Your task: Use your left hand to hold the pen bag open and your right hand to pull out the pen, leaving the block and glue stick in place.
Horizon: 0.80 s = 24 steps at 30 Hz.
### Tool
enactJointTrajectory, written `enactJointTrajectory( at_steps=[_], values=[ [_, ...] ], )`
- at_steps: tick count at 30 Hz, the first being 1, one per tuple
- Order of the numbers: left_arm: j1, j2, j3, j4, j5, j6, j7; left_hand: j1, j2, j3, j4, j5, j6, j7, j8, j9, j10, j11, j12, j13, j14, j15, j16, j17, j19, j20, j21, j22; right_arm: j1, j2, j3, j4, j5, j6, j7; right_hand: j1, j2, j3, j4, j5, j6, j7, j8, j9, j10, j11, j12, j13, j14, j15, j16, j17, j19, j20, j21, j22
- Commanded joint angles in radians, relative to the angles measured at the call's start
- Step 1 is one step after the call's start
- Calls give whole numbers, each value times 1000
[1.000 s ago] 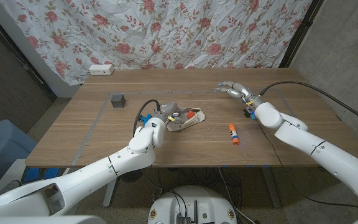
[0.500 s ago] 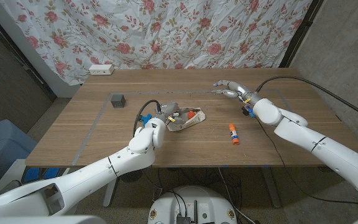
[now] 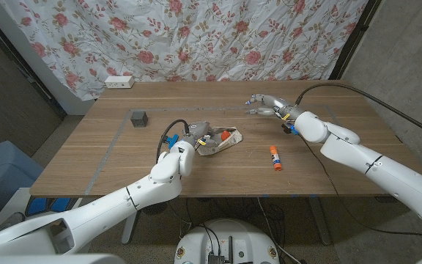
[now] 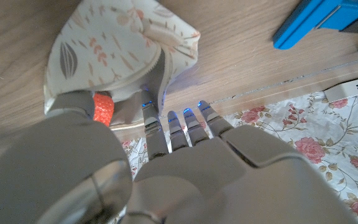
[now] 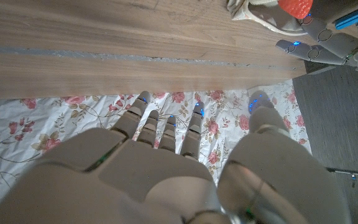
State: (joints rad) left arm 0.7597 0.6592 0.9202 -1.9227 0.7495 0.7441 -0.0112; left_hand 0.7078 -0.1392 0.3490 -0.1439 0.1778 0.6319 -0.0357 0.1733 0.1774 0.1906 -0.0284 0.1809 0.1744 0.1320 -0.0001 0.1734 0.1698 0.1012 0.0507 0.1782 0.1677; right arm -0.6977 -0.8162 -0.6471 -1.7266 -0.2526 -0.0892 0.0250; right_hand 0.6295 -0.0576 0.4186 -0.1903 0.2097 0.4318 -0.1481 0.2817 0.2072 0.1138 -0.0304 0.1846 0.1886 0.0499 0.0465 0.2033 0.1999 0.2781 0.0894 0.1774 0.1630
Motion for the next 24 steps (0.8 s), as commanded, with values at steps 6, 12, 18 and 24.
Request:
enactJointTrajectory(
  at_steps=[6,12,18,24],
  values=[
    [20,10,-20,-3,-16,-28,24,-15,0,-5,0,6,-5,-1,4,0,-7,4,4,4,-6,3,2,2,-8,2,0,2,51,9,-48,-10,-106,14,72,33,-26,9,1,-9,32,0,22,7,8,10,5,2,5,1,5,2,-7,0,7,4],
    [19,8,-18,2,-10,-39,32,-17,0,-7,0,6,-6,-1,5,0,-7,3,4,4,-7,3,3,2,-9,1,1,2,60,23,-63,-16,-149,7,77,53,-35,8,7,-16,73,2,46,13,16,13,8,2,10,1,9,4,-2,-3,9,4],
    [18,5,-18,11,-11,-58,39,-17,1,-7,-2,7,-6,0,6,0,-8,5,5,4,-8,4,3,2,-10,1,2,2,68,37,-79,-33,-196,-34,97,61,-44,4,11,-23,98,3,63,18,26,13,11,2,22,-4,15,6,10,-9,13,4],
    [15,0,-17,21,-11,-73,42,-18,2,-8,-2,7,-6,-1,7,0,-8,3,5,4,-8,4,4,2,-11,2,2,2,79,47,-94,-32,-221,-34,114,67,-46,3,15,-26,117,-2,76,22,31,15,11,2,25,-3,17,8,13,-10,13,4]
  ],
)
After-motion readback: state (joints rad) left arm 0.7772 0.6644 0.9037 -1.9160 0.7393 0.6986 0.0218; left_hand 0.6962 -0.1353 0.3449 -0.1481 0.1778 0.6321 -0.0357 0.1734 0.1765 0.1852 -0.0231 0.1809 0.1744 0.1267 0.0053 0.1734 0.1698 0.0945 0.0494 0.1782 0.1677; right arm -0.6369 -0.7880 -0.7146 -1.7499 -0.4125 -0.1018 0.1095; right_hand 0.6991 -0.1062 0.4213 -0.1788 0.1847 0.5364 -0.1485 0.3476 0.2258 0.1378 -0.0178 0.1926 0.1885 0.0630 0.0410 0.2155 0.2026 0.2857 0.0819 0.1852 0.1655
